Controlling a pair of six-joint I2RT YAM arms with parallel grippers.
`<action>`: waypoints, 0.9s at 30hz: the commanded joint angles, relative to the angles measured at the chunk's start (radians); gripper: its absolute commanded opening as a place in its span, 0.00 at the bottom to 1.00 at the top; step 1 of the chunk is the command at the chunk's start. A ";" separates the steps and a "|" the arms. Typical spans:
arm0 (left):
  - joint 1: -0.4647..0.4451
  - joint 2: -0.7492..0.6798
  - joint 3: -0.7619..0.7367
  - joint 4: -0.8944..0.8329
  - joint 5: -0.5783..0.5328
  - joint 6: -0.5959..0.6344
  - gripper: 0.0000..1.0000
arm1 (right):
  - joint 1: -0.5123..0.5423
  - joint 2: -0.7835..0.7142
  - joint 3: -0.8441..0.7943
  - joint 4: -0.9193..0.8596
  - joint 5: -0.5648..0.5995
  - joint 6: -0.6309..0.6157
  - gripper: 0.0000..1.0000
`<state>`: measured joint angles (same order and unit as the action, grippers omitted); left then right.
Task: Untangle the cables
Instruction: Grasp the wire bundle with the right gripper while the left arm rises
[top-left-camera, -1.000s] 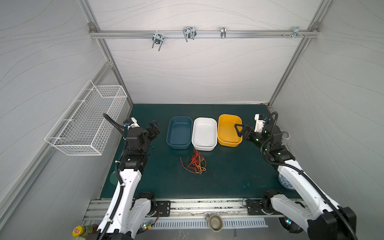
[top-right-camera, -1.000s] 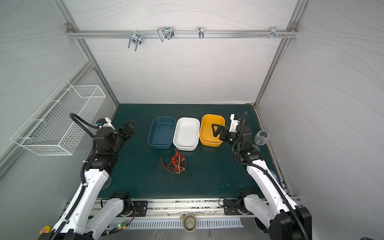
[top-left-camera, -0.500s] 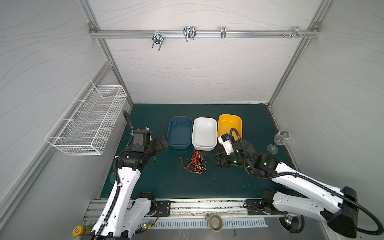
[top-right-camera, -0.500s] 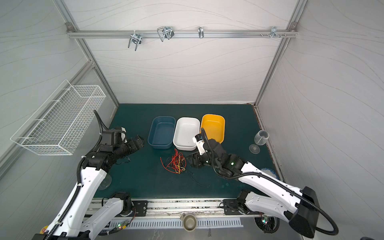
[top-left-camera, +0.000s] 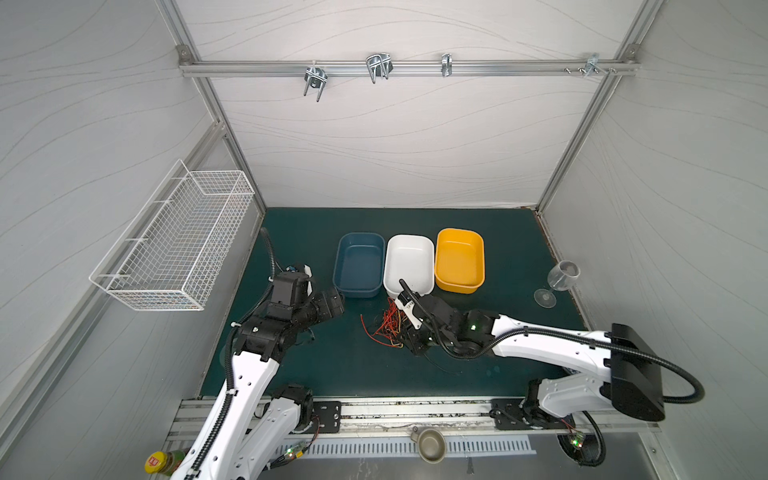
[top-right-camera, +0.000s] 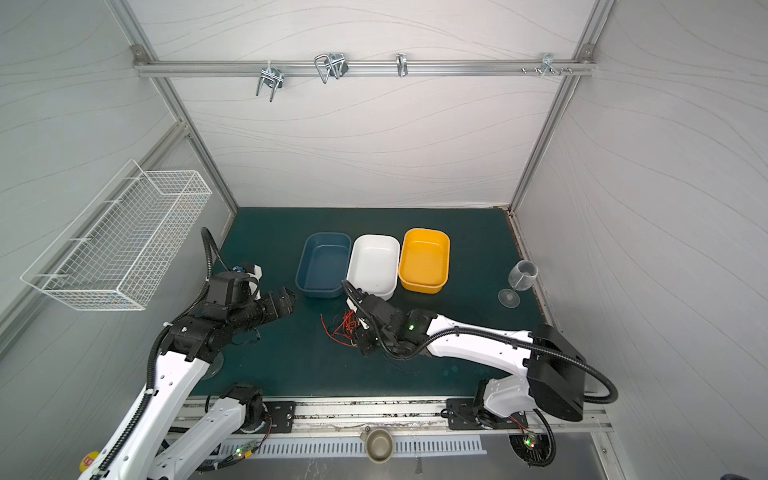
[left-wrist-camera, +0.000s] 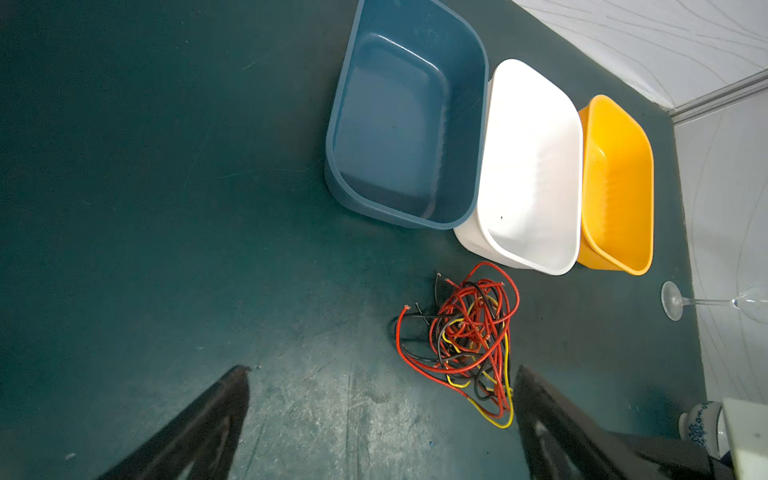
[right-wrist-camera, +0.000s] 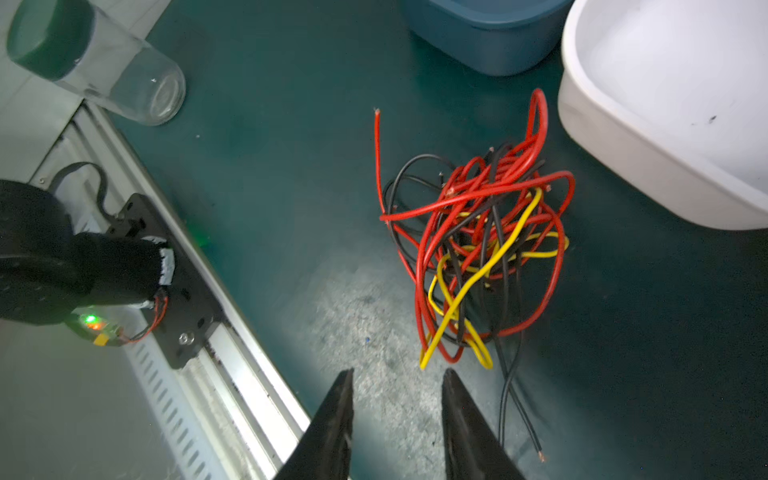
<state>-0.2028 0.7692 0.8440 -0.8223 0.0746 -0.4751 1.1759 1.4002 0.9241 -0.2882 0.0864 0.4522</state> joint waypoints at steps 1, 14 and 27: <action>-0.006 -0.001 0.001 0.014 -0.007 0.006 0.99 | 0.007 0.059 0.047 -0.002 0.054 -0.006 0.33; -0.009 0.016 -0.005 0.026 0.030 0.011 0.97 | 0.008 0.232 0.151 -0.002 0.078 -0.026 0.28; -0.014 0.040 -0.008 0.033 0.061 0.016 0.96 | 0.004 0.239 0.144 -0.019 0.097 -0.023 0.10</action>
<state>-0.2119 0.8070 0.8352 -0.8204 0.1215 -0.4706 1.1786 1.6562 1.0607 -0.2867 0.1680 0.4347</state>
